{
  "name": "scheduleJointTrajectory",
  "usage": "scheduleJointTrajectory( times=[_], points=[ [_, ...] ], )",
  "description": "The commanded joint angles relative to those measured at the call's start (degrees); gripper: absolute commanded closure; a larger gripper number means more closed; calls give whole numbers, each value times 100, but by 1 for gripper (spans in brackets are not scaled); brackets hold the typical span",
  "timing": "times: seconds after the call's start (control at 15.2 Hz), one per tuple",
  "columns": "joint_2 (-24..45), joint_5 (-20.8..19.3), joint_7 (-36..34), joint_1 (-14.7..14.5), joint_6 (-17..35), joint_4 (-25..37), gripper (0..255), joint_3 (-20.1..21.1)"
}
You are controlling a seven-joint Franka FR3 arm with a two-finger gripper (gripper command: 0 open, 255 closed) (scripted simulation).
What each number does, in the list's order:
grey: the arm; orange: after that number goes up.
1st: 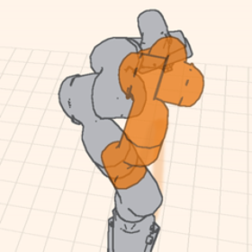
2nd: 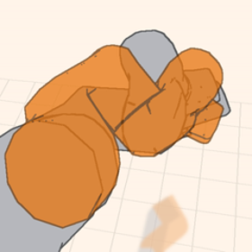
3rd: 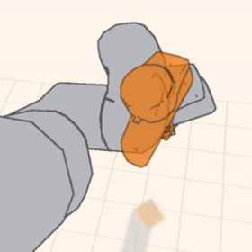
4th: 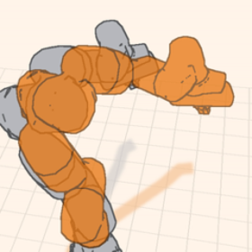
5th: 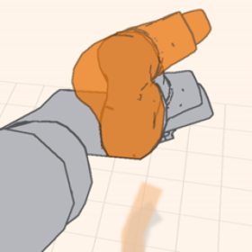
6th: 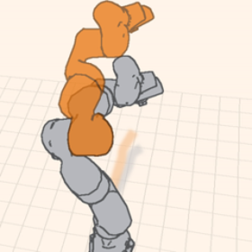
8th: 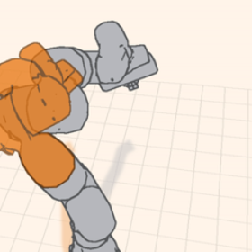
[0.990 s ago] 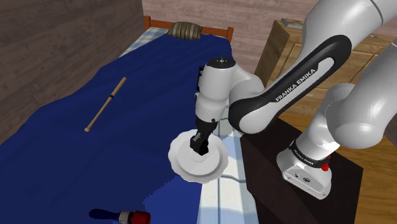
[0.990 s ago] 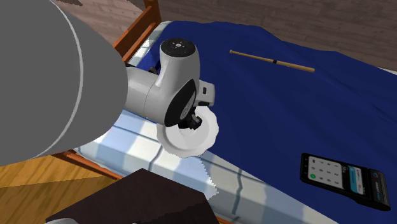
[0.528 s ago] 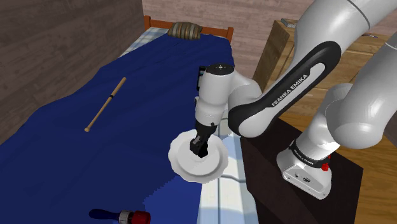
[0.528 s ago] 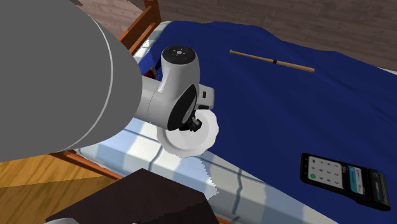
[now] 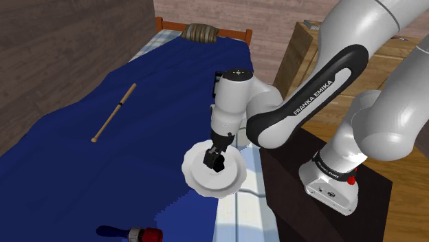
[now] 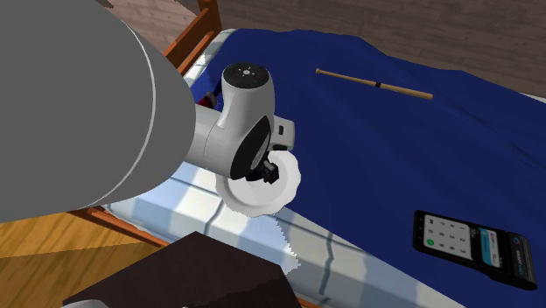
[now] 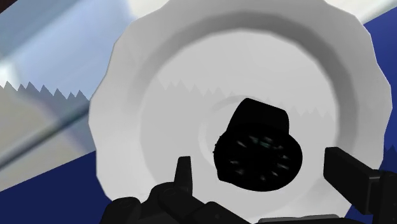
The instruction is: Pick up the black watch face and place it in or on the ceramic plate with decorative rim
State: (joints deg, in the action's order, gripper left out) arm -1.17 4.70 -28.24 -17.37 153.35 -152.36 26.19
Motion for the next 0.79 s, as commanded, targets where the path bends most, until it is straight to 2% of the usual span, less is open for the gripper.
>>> scheduleJointTrajectory(
  times=[0.0,0.26,0.73],
  points=[
    [0,0,0,0,0,0,0,0],
    [-862,524,384,-86,-914,102,0,-62],
    [-861,522,382,-93,-913,102,0,-70]
  ],
)
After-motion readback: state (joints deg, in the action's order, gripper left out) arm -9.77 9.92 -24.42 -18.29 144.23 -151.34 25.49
